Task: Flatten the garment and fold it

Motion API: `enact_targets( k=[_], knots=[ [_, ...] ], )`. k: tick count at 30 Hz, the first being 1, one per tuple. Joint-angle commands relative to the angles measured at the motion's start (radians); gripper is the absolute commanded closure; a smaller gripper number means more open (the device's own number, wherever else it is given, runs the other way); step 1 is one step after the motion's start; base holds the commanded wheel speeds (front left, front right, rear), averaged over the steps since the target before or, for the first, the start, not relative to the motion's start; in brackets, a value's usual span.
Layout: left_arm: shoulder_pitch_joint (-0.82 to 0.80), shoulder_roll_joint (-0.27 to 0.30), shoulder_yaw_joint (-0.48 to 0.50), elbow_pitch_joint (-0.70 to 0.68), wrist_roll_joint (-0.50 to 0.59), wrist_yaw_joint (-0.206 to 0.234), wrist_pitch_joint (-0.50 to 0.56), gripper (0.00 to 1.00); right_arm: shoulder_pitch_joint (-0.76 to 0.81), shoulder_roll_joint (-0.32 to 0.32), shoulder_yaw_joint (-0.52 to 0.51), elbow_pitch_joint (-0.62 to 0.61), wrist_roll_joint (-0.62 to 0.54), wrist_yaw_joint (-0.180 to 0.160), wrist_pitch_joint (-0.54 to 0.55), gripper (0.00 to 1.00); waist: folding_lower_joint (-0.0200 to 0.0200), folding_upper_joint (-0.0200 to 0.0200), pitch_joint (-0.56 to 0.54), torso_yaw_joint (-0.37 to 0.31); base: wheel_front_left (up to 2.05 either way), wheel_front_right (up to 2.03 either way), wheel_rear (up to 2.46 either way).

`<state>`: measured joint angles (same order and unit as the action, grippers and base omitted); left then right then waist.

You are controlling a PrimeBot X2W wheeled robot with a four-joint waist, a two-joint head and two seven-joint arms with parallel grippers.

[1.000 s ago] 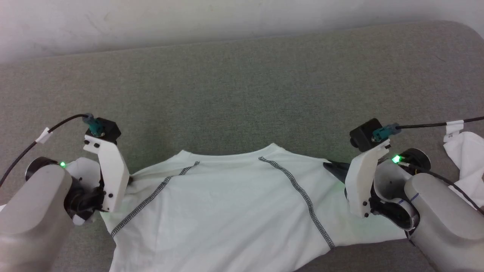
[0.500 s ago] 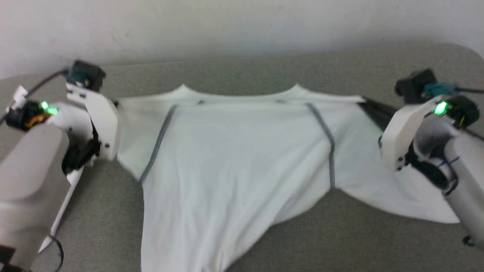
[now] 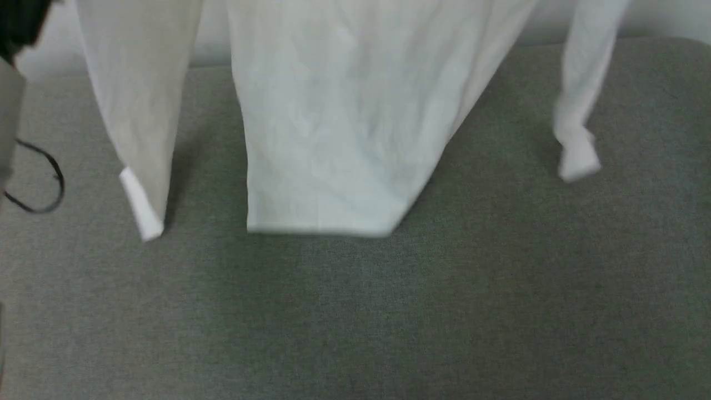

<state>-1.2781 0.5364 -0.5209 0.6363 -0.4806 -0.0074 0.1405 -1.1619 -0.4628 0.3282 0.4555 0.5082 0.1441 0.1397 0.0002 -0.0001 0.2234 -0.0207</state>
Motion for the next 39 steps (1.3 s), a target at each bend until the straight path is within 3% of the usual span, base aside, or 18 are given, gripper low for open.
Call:
enact_targets(
  k=[1, 6, 11, 19, 25, 30, 36, 39],
  knots=[
    [-0.057, 0.038, 0.026, 0.045, 0.024, 0.038, -0.032, 1.00, -0.065, -0.022, -0.033, 0.045, -0.022, -0.013, -0.036, 1.00, -0.0002, 0.0001, 0.059, -0.031, 0.00, 0.00, 0.00],
    [-0.218, 0.042, 0.038, 0.102, 0.063, 0.050, -0.119, 1.00, -0.235, 0.004, -0.026, 0.125, -0.055, -0.013, -0.148, 1.00, -0.0002, 0.0001, 0.127, -0.053, 0.00, 0.00, 0.00],
    [-0.316, 0.021, 0.033, 0.134, 0.076, 0.050, -0.140, 1.00, -0.348, 0.019, 0.047, 0.195, -0.063, -0.013, -0.218, 1.00, -0.0002, 0.0001, 0.199, -0.054, 0.00, 0.00, 0.00],
    [-0.275, -0.016, 0.032, 0.147, 0.053, 0.065, -0.161, 1.00, -0.385, 0.027, 0.169, 0.279, -0.017, -0.013, -0.283, 1.00, -0.0002, 0.0001, 0.269, -0.036, 0.00, 0.00, 0.00],
    [-0.157, -0.048, 0.057, 0.151, -0.011, 0.075, -0.191, 1.00, -0.331, 0.044, 0.277, 0.348, 0.036, -0.013, -0.325, 1.00, -0.0002, 0.0001, 0.271, -0.025, 0.00, 0.00, 0.00],
    [0.002, -0.074, 0.077, 0.137, -0.069, 0.076, -0.234, 1.00, -0.218, 0.060, 0.354, 0.367, 0.086, -0.013, -0.359, 1.00, -0.0002, 0.0001, 0.211, -0.016, 0.00, 0.00, 0.00],
    [0.297, -0.079, 0.086, 0.082, -0.134, 0.076, -0.279, 1.00, 0.014, 0.054, 0.404, 0.314, 0.128, -0.013, -0.390, 1.00, -0.0002, 0.0001, 0.077, -0.012, 0.00, 0.00, 0.00],
    [0.484, -0.067, 0.083, 0.014, -0.158, 0.097, -0.289, 1.00, 0.159, 0.047, 0.406, 0.262, 0.135, -0.013, -0.396, 1.00, -0.0002, 0.0001, 0.005, -0.013, 0.00, 0.00, 0.00]
  ],
)
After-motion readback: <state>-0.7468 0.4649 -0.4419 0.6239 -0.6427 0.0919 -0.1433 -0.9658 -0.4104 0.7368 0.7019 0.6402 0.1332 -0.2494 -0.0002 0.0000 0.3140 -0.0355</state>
